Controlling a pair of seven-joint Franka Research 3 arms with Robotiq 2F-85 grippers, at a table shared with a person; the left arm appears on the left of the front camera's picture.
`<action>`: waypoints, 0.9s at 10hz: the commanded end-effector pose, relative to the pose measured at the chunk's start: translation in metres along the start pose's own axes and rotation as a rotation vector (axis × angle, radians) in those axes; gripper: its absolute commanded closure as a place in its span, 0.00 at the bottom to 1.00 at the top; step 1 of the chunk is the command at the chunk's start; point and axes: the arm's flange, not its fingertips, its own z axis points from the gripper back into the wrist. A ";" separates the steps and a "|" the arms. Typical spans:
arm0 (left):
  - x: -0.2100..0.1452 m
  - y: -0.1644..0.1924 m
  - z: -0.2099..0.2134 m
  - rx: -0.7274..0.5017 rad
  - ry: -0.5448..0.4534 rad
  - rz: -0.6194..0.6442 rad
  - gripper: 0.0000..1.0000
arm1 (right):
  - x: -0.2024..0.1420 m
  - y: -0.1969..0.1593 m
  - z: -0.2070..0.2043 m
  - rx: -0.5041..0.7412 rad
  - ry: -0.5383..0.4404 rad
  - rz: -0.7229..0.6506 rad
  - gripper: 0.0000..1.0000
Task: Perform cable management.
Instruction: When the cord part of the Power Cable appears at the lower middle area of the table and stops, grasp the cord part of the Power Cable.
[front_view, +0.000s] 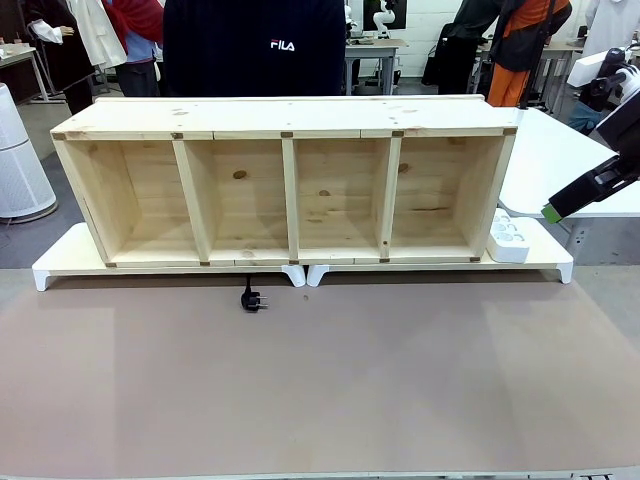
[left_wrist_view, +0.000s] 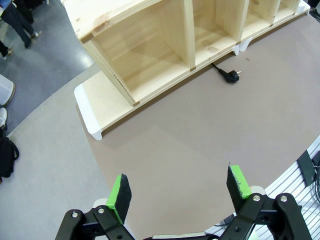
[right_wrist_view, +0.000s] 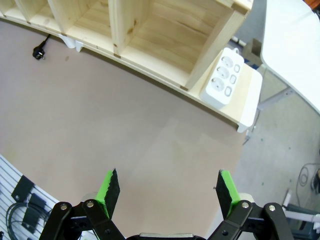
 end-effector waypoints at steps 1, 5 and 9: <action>-0.001 0.000 0.002 -0.002 -0.006 0.000 0.00 | 0.000 0.000 0.000 0.000 0.001 0.000 0.00; -0.001 0.000 0.002 -0.002 -0.006 0.000 0.00 | 0.000 0.000 0.000 0.000 0.001 0.000 0.00; -0.001 0.000 0.002 -0.002 -0.006 0.000 0.00 | 0.000 0.000 0.000 0.000 0.001 0.000 0.00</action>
